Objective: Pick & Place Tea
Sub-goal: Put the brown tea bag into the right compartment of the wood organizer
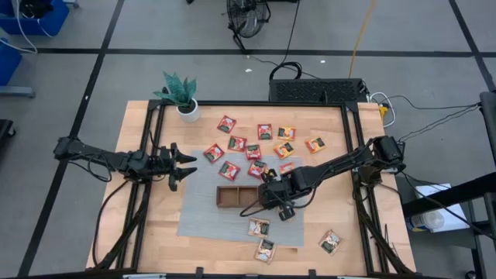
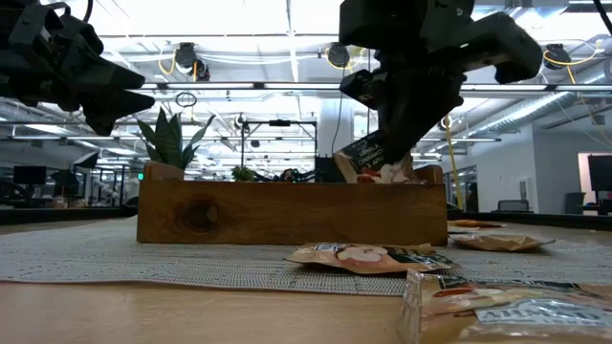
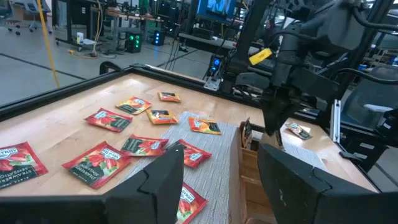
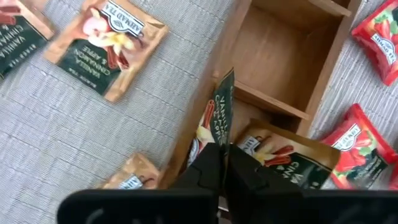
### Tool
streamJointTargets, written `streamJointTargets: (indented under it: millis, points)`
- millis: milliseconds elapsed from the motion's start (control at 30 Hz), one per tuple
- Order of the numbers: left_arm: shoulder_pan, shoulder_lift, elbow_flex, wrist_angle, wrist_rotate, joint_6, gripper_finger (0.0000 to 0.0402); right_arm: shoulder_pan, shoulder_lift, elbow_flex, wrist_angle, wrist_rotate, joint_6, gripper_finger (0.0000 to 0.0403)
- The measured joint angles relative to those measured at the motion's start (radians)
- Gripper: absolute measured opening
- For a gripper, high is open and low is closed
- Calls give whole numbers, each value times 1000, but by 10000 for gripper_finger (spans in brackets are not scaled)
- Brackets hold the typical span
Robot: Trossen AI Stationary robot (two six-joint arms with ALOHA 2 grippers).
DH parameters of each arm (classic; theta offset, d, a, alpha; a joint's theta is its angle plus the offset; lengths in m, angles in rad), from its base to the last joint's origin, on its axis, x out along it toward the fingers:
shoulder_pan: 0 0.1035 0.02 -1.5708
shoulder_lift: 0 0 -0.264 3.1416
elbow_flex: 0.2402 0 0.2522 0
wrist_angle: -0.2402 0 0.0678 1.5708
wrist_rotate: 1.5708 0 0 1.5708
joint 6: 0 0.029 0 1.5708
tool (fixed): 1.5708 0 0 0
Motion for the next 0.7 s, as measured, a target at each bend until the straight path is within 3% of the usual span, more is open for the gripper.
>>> streamJointTargets:
  millis: [467,700]
  points:
    - [0,0,0,0,0,0,205,104,0,-31,29,355,355,0]
    - [0,0,0,0,0,0,205,109,0,-147,166,401,450,0]
